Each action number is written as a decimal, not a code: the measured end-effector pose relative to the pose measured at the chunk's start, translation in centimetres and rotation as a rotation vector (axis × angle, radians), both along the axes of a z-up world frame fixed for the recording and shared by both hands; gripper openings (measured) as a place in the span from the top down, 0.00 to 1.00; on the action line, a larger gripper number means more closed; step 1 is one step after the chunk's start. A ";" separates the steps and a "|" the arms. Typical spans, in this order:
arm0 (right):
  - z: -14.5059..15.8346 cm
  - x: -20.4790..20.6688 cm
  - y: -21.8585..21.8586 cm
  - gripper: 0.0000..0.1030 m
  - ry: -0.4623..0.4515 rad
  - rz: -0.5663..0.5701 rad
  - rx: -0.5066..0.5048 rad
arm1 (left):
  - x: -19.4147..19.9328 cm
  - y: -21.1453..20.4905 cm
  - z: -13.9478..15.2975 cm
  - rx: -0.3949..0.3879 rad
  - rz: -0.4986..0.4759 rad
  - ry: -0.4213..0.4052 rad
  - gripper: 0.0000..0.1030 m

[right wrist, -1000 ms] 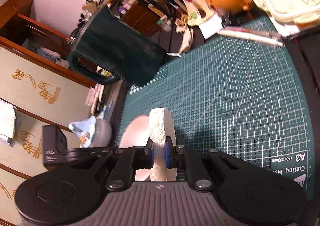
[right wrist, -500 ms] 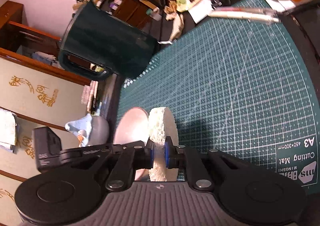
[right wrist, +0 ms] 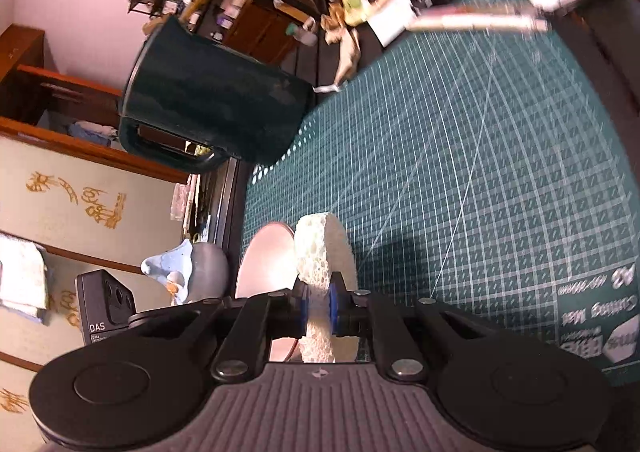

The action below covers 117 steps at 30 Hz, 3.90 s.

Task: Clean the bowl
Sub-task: 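Hold the white bowl with the left gripper while the right gripper scrubs its outer wall with the sponge, then hold the bowl with the left gripper while the right gripper wipes the rim with the sponge, then hold the bowl with the left gripper while the right gripper rubs the sponge on the outer wall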

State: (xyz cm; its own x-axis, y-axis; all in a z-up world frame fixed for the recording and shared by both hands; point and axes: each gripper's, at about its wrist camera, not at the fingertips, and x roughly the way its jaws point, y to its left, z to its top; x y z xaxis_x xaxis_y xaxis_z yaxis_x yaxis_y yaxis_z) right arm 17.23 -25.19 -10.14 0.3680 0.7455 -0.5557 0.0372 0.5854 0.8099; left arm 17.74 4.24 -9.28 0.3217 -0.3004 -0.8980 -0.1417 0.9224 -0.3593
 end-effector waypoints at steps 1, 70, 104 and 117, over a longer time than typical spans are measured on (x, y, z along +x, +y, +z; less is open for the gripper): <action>-0.1 0.0 0.0 0.90 0.004 -0.001 0.001 | 0.0 0.0 0.0 0.000 0.000 0.000 0.90; 1.4 0.1 -1.3 0.91 -0.035 -0.036 0.046 | 0.1 0.0 -0.1 -0.013 -0.003 0.005 0.90; 0.2 0.4 -0.7 0.90 0.001 -0.009 0.022 | 0.2 0.0 0.0 -0.015 -0.003 0.006 0.90; 0.0 0.5 -0.6 0.90 -0.003 -0.001 0.015 | 0.2 0.2 -0.1 -0.019 -0.003 0.007 0.90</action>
State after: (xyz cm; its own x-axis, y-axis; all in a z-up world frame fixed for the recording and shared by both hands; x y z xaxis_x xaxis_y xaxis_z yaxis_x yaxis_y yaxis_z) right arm 17.70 -25.77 -10.15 0.3704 0.7532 -0.5436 0.0349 0.5735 0.8184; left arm 17.95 4.46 -9.37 0.3143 -0.3184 -0.8943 -0.1413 0.9159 -0.3757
